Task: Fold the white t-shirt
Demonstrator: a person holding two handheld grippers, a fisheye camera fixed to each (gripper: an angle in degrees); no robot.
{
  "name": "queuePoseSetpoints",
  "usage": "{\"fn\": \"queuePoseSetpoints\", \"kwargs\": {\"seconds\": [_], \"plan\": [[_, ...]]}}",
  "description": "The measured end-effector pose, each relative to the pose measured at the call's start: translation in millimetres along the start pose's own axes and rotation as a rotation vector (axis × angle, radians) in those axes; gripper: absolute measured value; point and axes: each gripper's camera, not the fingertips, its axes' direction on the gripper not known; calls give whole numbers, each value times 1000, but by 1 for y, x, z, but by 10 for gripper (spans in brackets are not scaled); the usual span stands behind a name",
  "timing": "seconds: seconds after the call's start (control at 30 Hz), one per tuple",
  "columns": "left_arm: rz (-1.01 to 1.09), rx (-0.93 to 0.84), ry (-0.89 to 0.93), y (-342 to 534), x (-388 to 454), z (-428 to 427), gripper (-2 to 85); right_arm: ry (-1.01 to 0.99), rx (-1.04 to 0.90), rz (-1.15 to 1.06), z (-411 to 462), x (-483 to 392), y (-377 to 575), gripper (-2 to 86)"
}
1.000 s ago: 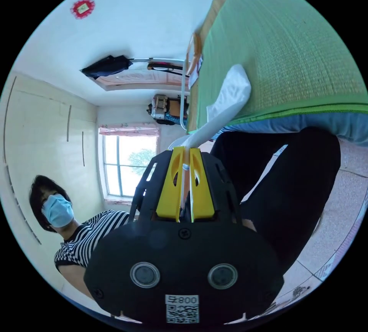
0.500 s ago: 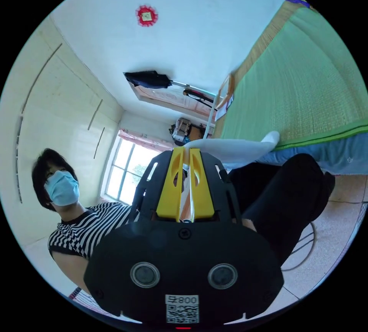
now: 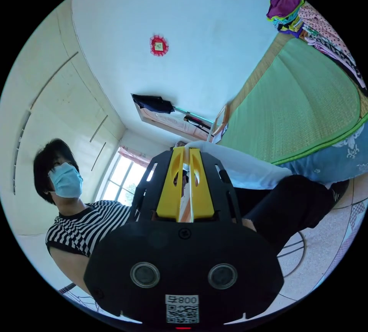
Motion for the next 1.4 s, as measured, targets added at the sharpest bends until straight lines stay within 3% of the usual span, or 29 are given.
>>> {"fn": "queuePoseSetpoints", "kwargs": {"seconds": [0.4,0.6,0.87,1.0,1.13,1.27,1.4], "plan": [[-89,-32,-10,-146,-107,165,29,100,51,63,-139,85,-113,18],[31,-56,-20,-262,-133,267,31,137,81,-12,-202,102,-246,19],[240,-121,-3,-374,-146,439,31,306,173,-197,-345,48,-388,19],[219,-236,-42,-385,-200,537,31,422,219,-170,-429,62,-381,18],[41,-399,-155,-363,-296,625,32,511,288,49,-527,145,-331,17],[-94,-479,-193,-344,-357,667,34,519,342,250,-588,223,-274,15],[-27,-508,-207,-347,-371,697,34,435,383,229,-616,244,-254,14]]}}
